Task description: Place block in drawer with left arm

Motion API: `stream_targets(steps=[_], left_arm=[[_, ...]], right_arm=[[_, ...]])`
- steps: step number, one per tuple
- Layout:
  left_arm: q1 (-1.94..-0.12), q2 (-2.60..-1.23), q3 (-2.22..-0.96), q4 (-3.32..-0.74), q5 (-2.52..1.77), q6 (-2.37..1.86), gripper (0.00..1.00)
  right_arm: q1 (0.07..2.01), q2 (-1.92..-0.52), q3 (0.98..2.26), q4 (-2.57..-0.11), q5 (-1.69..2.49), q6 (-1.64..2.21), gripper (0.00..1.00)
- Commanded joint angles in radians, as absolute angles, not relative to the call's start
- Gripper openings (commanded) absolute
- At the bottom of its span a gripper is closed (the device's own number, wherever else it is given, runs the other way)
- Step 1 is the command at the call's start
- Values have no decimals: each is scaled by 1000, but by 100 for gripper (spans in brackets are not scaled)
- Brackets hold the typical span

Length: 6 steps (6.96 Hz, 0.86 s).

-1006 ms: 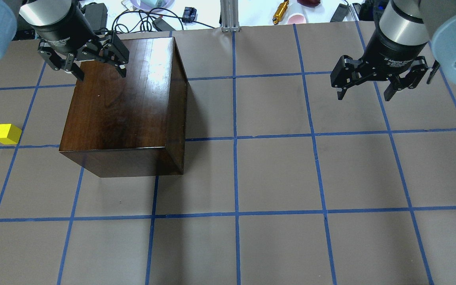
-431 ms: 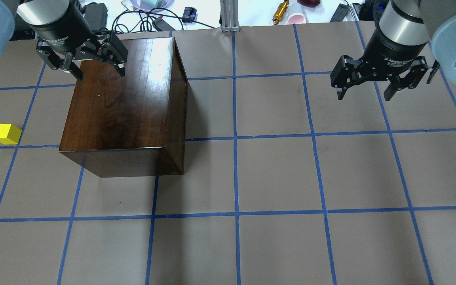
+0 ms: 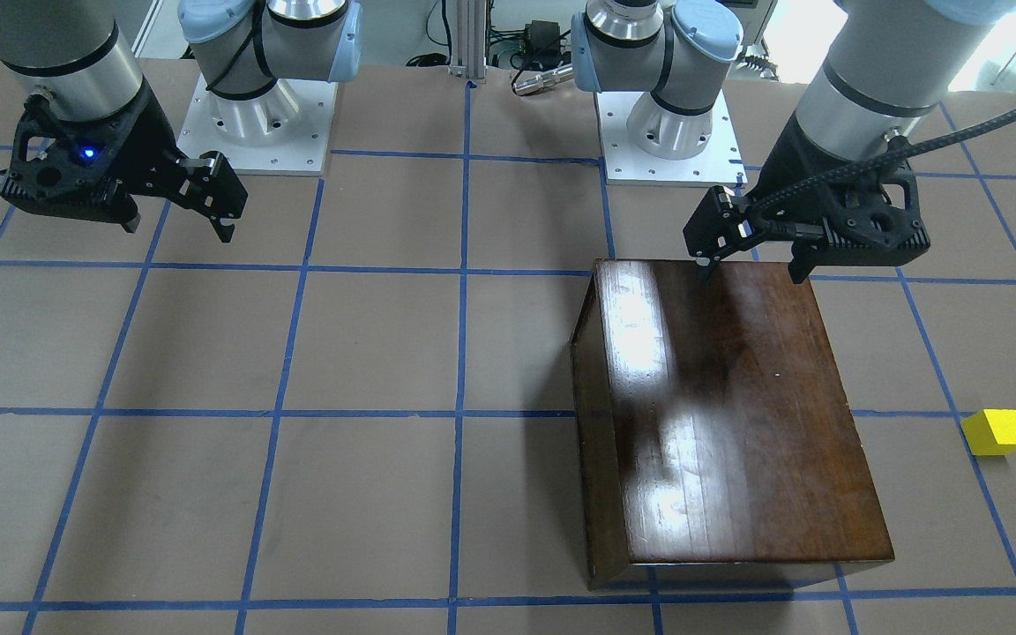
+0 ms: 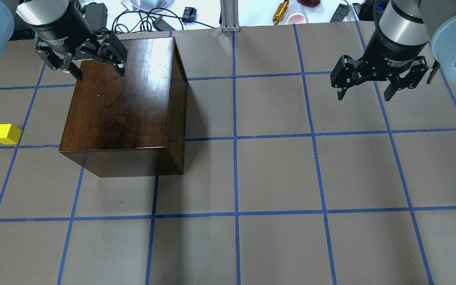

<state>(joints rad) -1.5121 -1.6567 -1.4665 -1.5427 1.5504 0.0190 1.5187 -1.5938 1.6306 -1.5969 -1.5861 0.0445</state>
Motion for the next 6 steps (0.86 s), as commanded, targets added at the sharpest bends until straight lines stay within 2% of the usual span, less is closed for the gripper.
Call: stream_targets(steps=[1,6], left_arm=[[-1509,-1657,-1465,-1542,1549,23,100],[-1358,-1713,-1471,-1516,1546,205,100]], right_arm=[[1519,-1594,1631,-1597,-1586,44,100],[1519,-1594,1631,-1597,-1586,44,100]])
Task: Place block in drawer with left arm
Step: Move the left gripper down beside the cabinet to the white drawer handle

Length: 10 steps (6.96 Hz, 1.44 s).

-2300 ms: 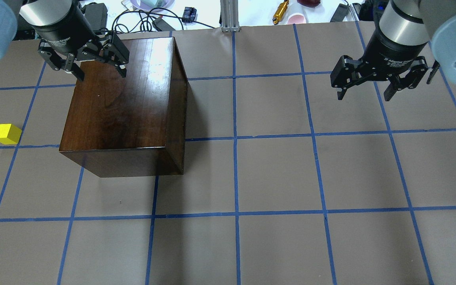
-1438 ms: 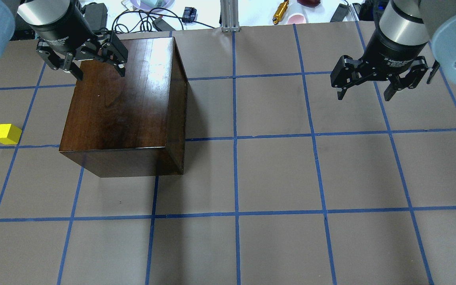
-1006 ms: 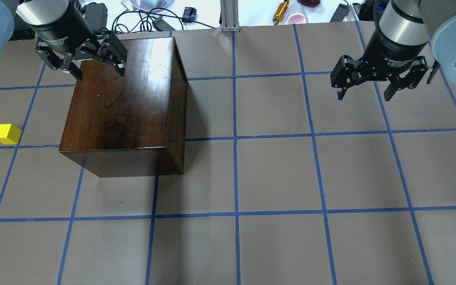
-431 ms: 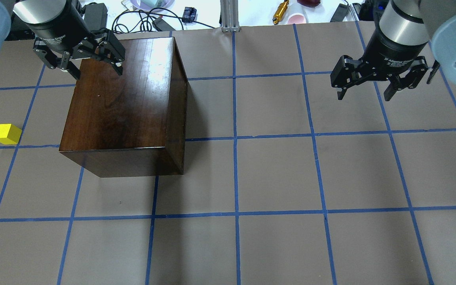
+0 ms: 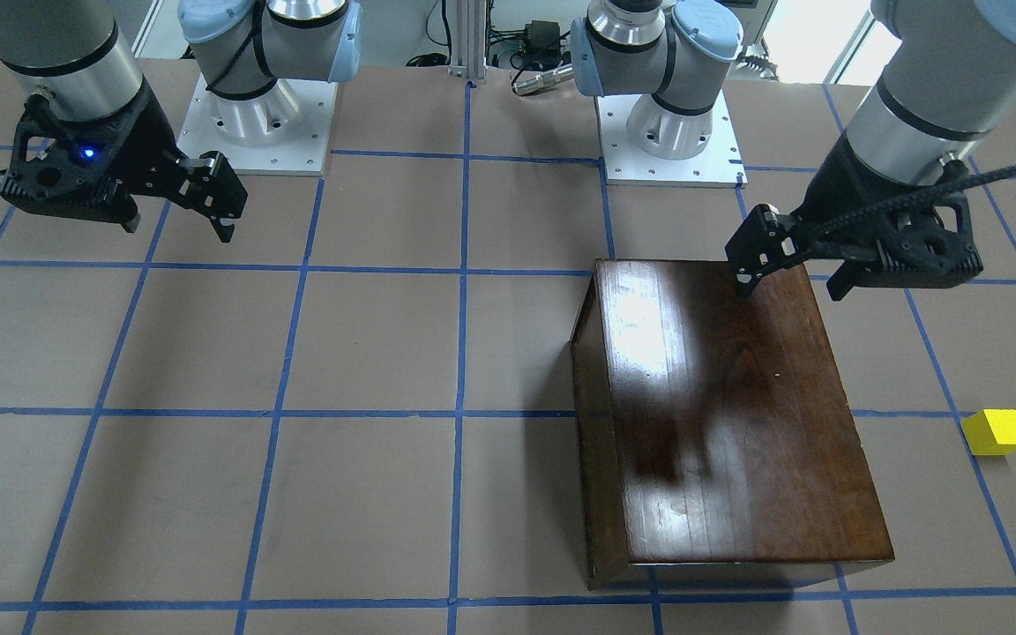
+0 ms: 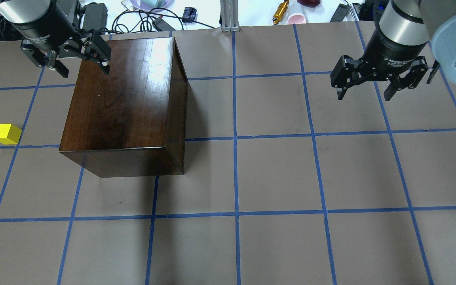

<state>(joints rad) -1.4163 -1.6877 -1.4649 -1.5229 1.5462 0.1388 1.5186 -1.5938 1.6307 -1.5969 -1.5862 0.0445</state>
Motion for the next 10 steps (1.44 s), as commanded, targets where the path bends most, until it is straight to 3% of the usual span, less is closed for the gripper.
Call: stream_targets(steps=[1,10], left_arm=[[-1298,-1732,-1467,-1497,1536,231,100],[-1045,-1913,-1466,-1400,1336,495,100]], right_arm=[[1519,-1594,1631,-1597,-1586,44,100],[1519,-1594,1631,-1597,-1586,44,100]])
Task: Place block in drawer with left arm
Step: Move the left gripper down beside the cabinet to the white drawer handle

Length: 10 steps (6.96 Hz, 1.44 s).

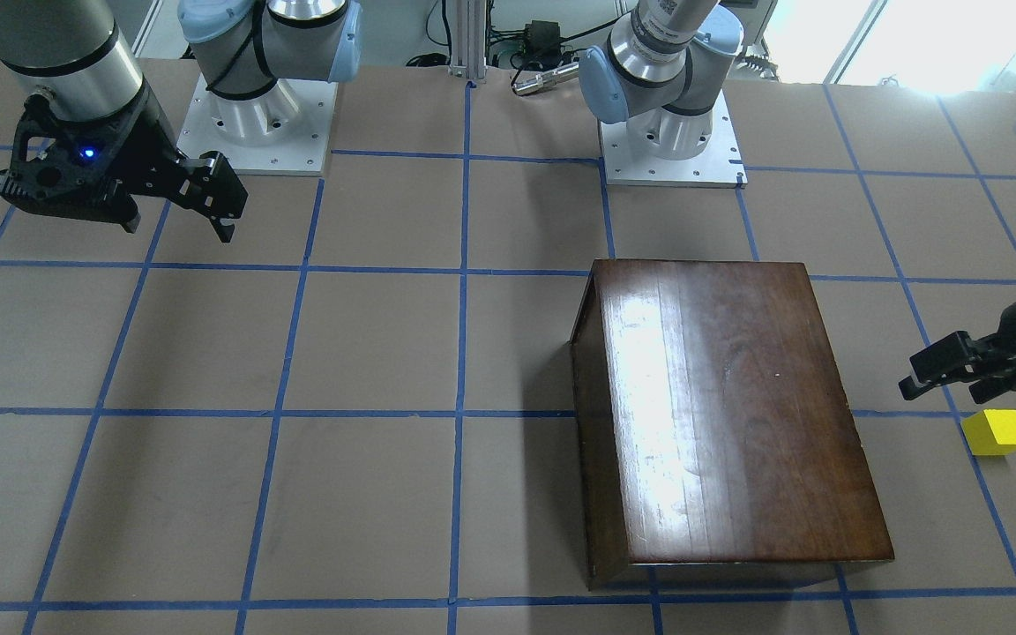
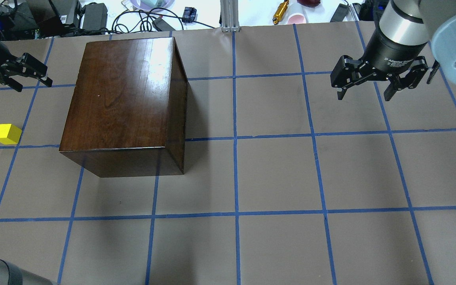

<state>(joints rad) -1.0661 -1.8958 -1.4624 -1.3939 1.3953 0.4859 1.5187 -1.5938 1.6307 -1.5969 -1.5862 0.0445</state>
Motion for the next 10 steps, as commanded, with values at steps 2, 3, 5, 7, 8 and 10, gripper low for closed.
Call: stream_targets(steps=[2,3,5,7,8,10], left_arm=[[-1032,-1945,-1471,-1408,1280,567,100],[-1032,-1956,-1471,-1417,1276,589,100],[-1032,-1977,-1480,-1437,1243,639,100],[-1032,-1991,-1500,-1437,1239,652,100],[-1032,-2000,-1502,-1437,1211,650,100],[-1032,-2022,-1502,-1437,1175,649,100]], right_arm=[[1519,-1594,1631,-1597,-1586,44,100],[1519,-1594,1631,-1597,-1586,44,100],[1519,-1594,1631,-1597,-1586,44,100],[1519,-1594,1631,-1597,-1586,44,100],[1519,-1594,1631,-1597,-1586,44,100],[1519,-1594,1632,-1597,-1586,44,100]])
